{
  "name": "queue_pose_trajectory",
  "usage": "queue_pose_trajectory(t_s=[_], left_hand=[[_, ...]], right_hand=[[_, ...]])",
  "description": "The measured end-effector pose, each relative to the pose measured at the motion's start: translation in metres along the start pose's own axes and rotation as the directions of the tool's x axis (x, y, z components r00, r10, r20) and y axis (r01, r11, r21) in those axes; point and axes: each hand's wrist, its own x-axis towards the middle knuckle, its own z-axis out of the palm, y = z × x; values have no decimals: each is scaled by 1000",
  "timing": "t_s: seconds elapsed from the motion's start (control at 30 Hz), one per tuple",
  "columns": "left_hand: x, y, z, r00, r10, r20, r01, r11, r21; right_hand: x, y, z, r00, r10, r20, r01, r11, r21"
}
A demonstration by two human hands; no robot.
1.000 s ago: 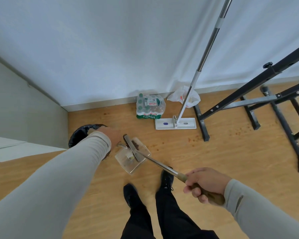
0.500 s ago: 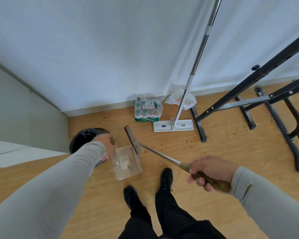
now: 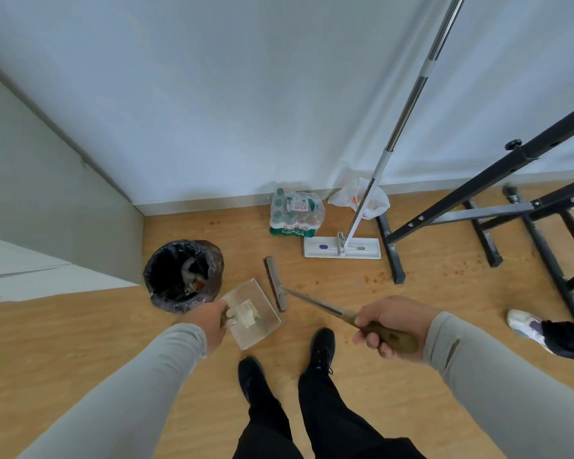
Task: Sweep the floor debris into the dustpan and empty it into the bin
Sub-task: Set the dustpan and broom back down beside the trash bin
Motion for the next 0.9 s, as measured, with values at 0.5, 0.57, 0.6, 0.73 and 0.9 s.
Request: queue_pose_trajectory(t_s=[0.5,0.57,0.6,0.73,0.9], left_hand=[[-6,0,5,924,-369,-104,186,669,-720],[4,2,13,924,-369,-99,170,628,-759],[-4,10,7,923,-372,-101,166,619,-768],[-20,34,-12,920,-380,-101,172,620,-766],[3,49,-15,900,-433,-42,221,538,-813]], right_hand=[[-54,-28,32,928,-331,172,328,944,46],[-56,-33,38,904,-411,120,404,911,79],[-57,-35,40,891,-443,101,433,895,104],[-57,-43,44,850,-520,88,496,845,201],[-44,-61,39,824,-561,82,545,824,155]])
